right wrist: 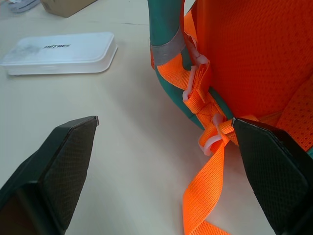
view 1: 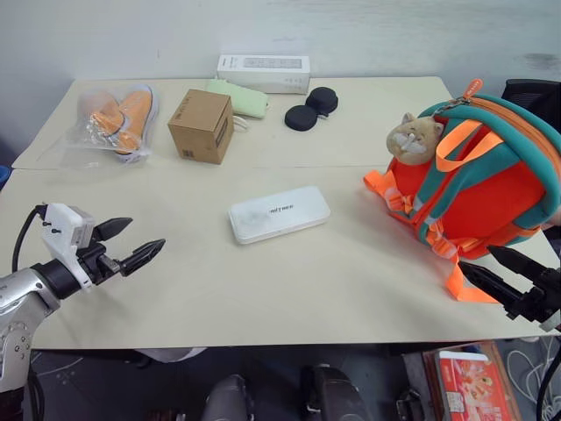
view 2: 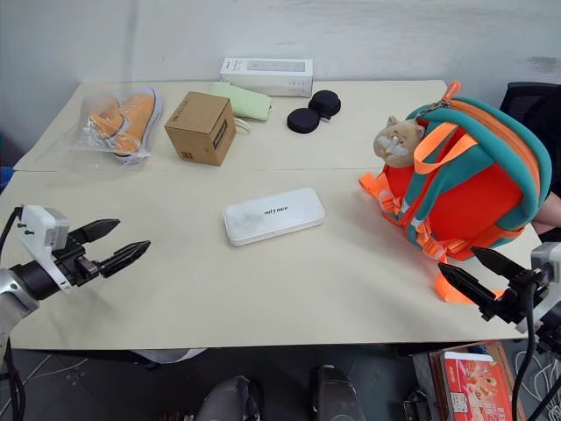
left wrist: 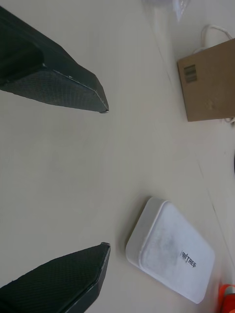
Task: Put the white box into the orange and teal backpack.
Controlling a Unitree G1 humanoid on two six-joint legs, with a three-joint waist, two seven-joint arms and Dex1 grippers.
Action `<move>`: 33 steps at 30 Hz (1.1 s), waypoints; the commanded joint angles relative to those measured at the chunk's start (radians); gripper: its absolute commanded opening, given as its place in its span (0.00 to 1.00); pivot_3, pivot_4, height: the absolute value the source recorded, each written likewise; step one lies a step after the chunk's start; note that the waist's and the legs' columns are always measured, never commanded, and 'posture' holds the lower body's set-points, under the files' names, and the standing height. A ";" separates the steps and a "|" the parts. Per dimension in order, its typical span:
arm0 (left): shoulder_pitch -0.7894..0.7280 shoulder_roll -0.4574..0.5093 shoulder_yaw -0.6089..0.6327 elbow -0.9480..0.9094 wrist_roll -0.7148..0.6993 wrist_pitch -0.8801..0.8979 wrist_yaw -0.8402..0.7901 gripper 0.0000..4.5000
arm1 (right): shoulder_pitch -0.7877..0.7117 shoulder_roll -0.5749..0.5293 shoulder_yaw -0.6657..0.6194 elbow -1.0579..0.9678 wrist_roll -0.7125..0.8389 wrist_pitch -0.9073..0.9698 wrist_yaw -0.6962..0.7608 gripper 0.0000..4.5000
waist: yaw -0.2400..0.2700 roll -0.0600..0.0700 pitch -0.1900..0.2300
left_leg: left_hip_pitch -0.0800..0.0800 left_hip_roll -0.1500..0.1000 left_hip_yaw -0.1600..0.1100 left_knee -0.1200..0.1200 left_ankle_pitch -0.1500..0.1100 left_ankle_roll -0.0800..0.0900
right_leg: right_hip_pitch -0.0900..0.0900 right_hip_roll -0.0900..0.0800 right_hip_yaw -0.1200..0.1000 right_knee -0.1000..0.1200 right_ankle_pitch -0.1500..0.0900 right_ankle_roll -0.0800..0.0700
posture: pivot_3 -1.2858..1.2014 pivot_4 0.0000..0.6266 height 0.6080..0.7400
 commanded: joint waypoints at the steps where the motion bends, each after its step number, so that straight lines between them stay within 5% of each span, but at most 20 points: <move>1: -0.003 0.001 0.005 -0.024 0.004 -0.013 -0.004 0.99 | 0.004 0.009 0.007 -0.043 0.015 0.001 -0.011 1.00 | 0.000 0.000 0.000 | 0.000 0.000 0.000 0.000 0.000 0.000 | 0.000 0.000 0.000 0.000 0.000 0.000 | 0.52 0.24 1.00; 20: -0.001 -0.013 -0.003 -0.045 0.011 0.013 0.046 0.99 | 0.013 0.002 0.025 -0.036 -0.003 -0.002 -0.026 1.00 | 0.001 0.000 0.000 | 0.000 0.000 0.000 0.001 0.000 0.000 | 0.000 0.000 0.000 0.001 0.000 0.000 | 0.52 0.24 1.00; 23: -0.001 -0.021 -0.013 -0.050 0.017 0.003 0.041 0.87 | 0.030 -0.016 0.041 -0.091 0.024 0.012 0.016 0.88 | 0.001 0.000 0.000 | 0.000 0.000 0.000 0.001 0.000 0.000 | 0.000 0.000 0.000 0.001 0.000 0.000 | 0.52 0.24 1.00; 33: 0.031 -0.052 -0.137 -0.079 0.127 -0.026 0.082 0.19 | -0.116 -0.081 0.307 -0.230 -0.038 0.029 0.021 0.13 | 0.000 -0.001 0.000 | 0.001 0.000 0.000 0.001 0.001 0.001 | 0.000 0.000 0.001 0.003 0.000 0.000 | 0.52 0.24 1.00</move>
